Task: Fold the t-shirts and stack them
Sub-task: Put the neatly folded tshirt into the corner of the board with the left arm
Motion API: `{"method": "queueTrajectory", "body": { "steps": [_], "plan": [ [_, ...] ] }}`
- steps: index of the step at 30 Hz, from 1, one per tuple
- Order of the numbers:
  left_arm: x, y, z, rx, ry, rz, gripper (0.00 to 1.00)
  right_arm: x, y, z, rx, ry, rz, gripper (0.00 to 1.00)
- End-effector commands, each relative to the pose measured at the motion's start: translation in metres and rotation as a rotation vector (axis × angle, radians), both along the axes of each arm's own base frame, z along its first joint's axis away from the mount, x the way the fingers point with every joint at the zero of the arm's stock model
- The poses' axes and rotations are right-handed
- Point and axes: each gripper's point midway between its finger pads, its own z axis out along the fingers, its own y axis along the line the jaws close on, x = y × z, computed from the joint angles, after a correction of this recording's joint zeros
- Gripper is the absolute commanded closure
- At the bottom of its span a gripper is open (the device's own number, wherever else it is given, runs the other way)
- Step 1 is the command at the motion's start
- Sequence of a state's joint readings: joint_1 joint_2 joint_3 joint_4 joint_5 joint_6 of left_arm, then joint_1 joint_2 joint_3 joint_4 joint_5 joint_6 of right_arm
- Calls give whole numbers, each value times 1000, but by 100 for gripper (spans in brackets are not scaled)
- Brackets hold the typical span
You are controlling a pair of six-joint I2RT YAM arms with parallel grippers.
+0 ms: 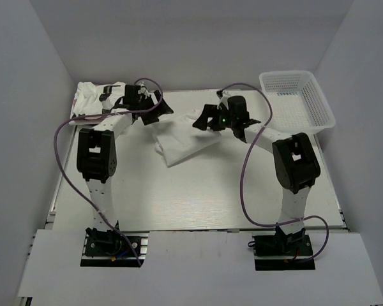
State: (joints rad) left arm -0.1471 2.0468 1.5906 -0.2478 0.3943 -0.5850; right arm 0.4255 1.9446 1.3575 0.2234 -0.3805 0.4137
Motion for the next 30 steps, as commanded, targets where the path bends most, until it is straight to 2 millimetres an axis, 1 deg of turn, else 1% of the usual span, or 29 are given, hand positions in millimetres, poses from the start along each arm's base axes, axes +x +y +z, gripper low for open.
{"method": "queueTrajectory", "body": {
  "steps": [1,2,3,4,5,6,7,8,9,10,11,12,13,14,15,16,17,18,20,21,22,24,25,26,27,28,29,30],
  "plan": [
    [-18,-18,-45,-38,118,-174,0,-30,19,-42,60,117,90,10],
    [-21,-19,-59,-35,149,-190,0,-39,21,-54,45,154,91,10],
    [-27,-17,-68,-16,177,-207,0,-48,19,-67,29,188,93,10],
    [-33,-14,-75,3,199,-208,0,-58,22,-71,20,202,105,10],
    [-43,-12,-85,17,229,-222,0,-78,13,-91,-12,254,103,10],
    [-52,-8,-88,43,243,-236,0,-85,10,-97,-19,258,98,10],
    [-70,-3,-103,59,294,-225,0,-98,13,-102,-38,263,104,10],
    [-82,-1,-106,66,310,-232,0,-122,2,-110,-53,293,98,10],
    [-100,4,-106,75,307,-225,0,-131,0,-113,-60,299,98,10],
    [-108,5,-102,75,296,-225,0,-133,-1,-98,-57,278,41,10],
    [-118,1,-97,67,276,-240,0,-159,-7,-119,-84,298,47,10],
    [-135,3,-102,63,284,-234,0,-170,-2,-119,-86,303,62,10],
    [-137,5,-77,67,218,-227,0,-180,-3,-117,-80,311,57,10],
    [-146,5,-72,80,208,-225,0,-183,0,-108,-63,290,66,10],
    [-154,12,-62,106,183,-190,0,-196,6,-103,-65,270,84,10],
    [-156,17,-68,125,195,-174,0,-205,4,-105,-79,264,92,10],
    [-156,20,-48,137,145,-157,0,-208,5,-95,-73,234,96,10],
    [-156,24,-41,153,130,-139,0,-216,4,-93,-91,215,93,10],
    [-157,28,-29,170,105,-119,0,-213,-3,-90,-129,168,66,10],
    [-153,29,-10,172,60,-109,0,-212,-4,-79,-124,138,64,10],
    [-155,29,-6,171,56,-109,0,-204,-8,-75,-141,103,32,10],
    [-153,29,16,159,2,-98,0,-195,-7,-54,-129,55,19,10],
    [-153,29,23,157,-15,-97,0,-193,-6,-49,-131,36,20,10],
    [-157,29,22,157,-14,-97,0,-186,-6,-38,-119,12,1,10],
    [-159,30,24,155,-27,-96,0,-182,-5,-32,-110,-3,-8,10],
    [-165,27,23,140,-30,-113,0,-178,-5,-28,-111,-19,-22,10],
    [-170,23,18,133,-23,-130,0,-174,-5,-27,-106,-24,-29,10],
    [-172,21,19,126,-32,-137,0,-173,-2,-32,-112,-14,-26,10]
  ]
}}
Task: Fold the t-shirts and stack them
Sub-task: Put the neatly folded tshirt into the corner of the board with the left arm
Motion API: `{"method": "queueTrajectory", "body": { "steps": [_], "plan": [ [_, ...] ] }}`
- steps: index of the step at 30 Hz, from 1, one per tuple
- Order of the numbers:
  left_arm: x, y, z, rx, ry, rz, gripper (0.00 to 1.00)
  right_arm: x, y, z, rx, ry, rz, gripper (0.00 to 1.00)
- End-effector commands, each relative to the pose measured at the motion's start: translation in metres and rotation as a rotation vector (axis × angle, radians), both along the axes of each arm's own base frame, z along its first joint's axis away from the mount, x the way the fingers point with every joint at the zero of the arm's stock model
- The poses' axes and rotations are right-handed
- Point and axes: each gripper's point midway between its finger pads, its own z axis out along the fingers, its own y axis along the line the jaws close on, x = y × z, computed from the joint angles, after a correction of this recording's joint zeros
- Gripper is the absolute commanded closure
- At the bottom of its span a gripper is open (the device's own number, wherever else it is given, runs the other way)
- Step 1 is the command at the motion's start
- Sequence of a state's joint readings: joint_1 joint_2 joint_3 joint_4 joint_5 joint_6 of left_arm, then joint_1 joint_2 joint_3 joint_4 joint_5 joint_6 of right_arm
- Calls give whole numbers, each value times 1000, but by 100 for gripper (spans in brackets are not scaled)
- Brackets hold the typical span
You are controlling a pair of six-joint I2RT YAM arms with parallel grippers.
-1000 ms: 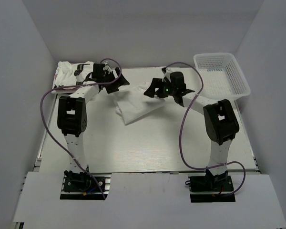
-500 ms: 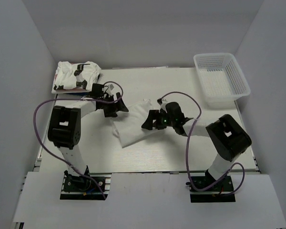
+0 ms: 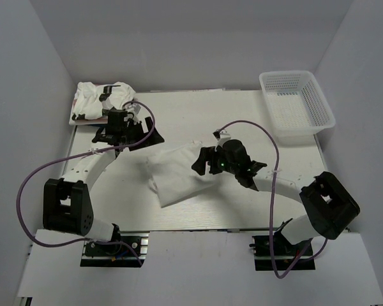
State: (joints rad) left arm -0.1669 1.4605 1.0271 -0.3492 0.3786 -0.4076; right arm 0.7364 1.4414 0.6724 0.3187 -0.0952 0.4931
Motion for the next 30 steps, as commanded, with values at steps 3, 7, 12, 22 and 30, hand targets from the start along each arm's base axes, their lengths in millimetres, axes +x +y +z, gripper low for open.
{"method": "queueTrajectory", "body": {
  "steps": [3,7,12,22,30],
  "plan": [
    [-21,-9,-13,-32,11,-65,0,33,12,12,-4,-75,-39,10],
    [-28,-11,-35,-41,59,-80,0,61,33,13,28,-93,-23,10],
    [-36,-10,-70,-10,119,-91,0,99,49,-1,44,-90,-30,10],
    [-39,21,-138,158,328,53,2,124,46,-28,76,-41,-60,10],
    [19,39,-54,220,159,191,1,112,36,47,114,-180,-35,10]
  ]
}}
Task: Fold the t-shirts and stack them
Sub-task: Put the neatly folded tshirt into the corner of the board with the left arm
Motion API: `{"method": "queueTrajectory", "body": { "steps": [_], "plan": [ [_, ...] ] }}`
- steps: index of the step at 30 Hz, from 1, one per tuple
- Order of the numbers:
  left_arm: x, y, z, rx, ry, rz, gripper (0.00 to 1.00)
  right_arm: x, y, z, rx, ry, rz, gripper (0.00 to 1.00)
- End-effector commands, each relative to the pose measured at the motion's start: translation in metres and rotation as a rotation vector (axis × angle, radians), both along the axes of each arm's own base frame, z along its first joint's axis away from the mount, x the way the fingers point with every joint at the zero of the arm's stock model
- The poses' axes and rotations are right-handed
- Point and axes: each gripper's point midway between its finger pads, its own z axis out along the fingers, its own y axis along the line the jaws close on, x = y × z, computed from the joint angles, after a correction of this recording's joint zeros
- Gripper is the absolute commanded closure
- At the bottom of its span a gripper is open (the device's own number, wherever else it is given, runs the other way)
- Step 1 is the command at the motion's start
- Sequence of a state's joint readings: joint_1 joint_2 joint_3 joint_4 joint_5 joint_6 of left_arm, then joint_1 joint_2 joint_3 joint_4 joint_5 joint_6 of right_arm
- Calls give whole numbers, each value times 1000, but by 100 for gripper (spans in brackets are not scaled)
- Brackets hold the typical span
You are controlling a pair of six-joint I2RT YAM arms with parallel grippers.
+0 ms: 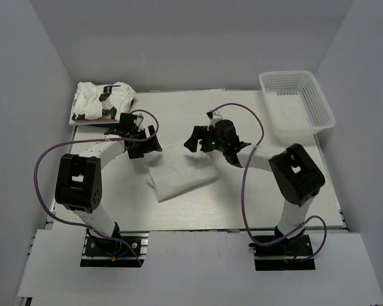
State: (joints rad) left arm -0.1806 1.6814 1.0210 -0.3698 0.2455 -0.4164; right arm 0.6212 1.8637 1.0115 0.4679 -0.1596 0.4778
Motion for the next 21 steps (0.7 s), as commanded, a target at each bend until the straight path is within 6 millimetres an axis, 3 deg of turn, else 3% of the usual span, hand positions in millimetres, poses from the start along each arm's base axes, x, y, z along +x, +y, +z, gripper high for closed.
{"method": "queueTrajectory", "body": {
  "steps": [1,5,11,15,21],
  "plan": [
    [18,23,41,93,-69,103,1,-6,-7,54,43,-125,-1,10],
    [-4,13,51,15,-51,134,1,-33,-36,62,65,-128,-69,10],
    [-66,6,16,-62,67,142,1,-49,-71,72,49,-159,-174,10],
    [-77,-9,13,-124,32,92,1,-50,-80,80,46,-185,-209,10],
    [-89,-25,-34,-119,183,6,1,-48,-87,79,24,-193,-233,10]
  ]
}}
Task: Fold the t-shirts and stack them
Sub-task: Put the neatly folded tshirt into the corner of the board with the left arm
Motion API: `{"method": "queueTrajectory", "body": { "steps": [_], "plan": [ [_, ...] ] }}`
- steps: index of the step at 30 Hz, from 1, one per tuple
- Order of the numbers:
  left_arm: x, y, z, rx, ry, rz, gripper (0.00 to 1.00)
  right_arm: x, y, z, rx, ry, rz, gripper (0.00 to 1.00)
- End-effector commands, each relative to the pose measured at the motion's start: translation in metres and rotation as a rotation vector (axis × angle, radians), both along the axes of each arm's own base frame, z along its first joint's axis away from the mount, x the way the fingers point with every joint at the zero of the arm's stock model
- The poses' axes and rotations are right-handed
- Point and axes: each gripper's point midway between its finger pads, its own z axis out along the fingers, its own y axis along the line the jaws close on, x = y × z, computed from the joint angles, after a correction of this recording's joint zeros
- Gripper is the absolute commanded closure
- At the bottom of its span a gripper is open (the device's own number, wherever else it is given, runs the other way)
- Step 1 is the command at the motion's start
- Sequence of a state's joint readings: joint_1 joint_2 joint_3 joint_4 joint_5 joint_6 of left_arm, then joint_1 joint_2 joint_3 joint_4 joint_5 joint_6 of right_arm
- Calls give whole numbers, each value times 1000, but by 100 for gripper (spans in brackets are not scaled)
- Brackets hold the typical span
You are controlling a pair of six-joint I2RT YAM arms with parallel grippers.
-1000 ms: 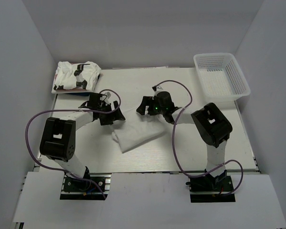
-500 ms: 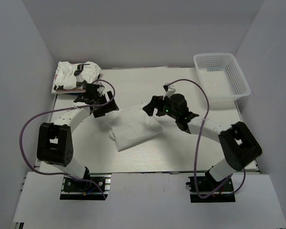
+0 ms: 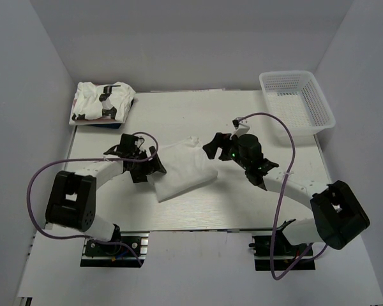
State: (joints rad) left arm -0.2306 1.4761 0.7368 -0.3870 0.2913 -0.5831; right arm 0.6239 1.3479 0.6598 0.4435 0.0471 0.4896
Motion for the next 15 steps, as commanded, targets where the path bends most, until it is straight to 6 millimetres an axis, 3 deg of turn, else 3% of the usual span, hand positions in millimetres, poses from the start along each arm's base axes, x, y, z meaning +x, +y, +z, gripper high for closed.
{"method": "queueTrajectory", "body": {
  "steps": [1,3,6,7,10,11,13,15],
  "plan": [
    [7,-16,-14,-43,21,-74,1,7,-12,14,-5,-52,-68,10],
    [9,-17,-15,-25,19,-87,1,8,-16,14,-19,-61,-81,10],
    [24,-16,-11,18,-15,-92,10,9,-23,15,-27,-75,-109,10],
    [30,-14,-17,43,9,-93,20,10,-24,15,-32,-76,-117,10],
    [45,-10,-33,103,63,-87,37,10,-28,20,-40,-100,-126,10],
    [51,-8,-34,120,56,-89,53,12,-35,20,-52,-105,-158,10],
    [64,-11,-31,120,34,-99,63,10,-41,24,-61,-126,-174,10],
    [77,-12,-29,134,24,-108,80,12,-52,26,-79,-147,-221,10]
  ]
}}
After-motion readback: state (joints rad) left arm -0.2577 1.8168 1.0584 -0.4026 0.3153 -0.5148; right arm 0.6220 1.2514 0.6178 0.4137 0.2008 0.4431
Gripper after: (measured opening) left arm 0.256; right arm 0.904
